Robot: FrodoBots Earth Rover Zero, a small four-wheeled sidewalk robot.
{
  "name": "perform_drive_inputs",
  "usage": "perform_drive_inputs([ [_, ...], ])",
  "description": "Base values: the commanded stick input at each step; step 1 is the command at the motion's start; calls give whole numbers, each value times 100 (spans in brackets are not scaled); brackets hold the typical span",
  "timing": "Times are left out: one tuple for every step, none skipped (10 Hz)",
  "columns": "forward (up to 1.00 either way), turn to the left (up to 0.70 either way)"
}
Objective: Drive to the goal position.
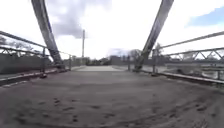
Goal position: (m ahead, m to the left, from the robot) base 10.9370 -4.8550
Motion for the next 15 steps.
perform_drive_inputs([
  [100,0],
  [100,0],
  [100,0],
  [100,0],
  [100,0],
  [100,0],
  [100,0],
  [100,0],
  [100,0],
  [100,0],
  [100,0],
  [100,0],
  [100,0],
  [100,0],
  [100,0],
])
